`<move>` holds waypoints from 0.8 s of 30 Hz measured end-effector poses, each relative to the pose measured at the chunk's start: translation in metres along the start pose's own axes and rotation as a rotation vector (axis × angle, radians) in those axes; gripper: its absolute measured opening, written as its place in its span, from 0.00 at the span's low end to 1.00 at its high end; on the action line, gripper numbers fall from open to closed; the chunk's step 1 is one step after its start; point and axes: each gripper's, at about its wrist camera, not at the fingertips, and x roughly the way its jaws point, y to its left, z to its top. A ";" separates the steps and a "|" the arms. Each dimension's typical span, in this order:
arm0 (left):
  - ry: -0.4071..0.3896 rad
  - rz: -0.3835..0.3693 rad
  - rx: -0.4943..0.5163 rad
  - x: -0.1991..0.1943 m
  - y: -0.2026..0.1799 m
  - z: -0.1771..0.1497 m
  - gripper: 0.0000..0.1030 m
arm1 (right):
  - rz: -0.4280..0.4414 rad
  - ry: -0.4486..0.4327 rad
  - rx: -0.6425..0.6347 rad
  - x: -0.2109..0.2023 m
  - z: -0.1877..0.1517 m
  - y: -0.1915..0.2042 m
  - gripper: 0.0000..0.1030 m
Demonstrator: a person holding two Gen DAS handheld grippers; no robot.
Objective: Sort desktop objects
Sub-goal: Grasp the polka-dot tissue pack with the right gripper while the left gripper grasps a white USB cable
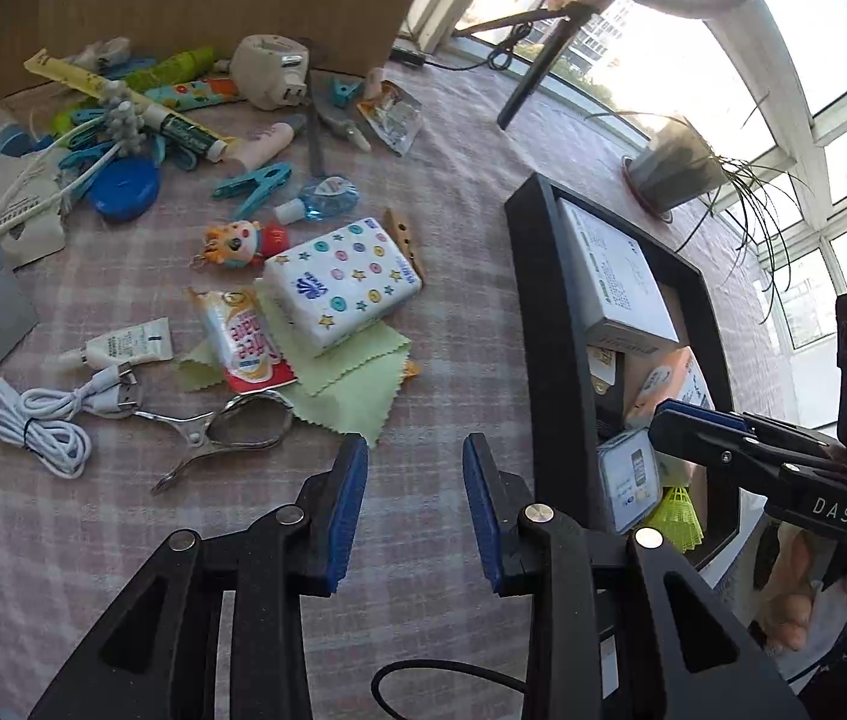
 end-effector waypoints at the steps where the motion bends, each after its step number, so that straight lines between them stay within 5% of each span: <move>1: -0.008 0.013 -0.033 -0.004 0.015 -0.001 0.29 | 0.004 0.011 -0.026 0.006 0.004 0.007 0.32; 3: -0.023 0.037 -0.103 -0.012 0.045 -0.003 0.29 | 0.018 0.041 -0.071 0.021 0.011 0.021 0.42; 10: -0.062 0.095 -0.301 -0.025 0.119 -0.018 0.29 | 0.022 0.105 -0.129 0.063 0.038 0.048 0.43; 24: -0.074 0.128 -0.441 -0.026 0.158 -0.017 0.32 | -0.103 0.134 -0.215 0.109 0.095 0.075 0.58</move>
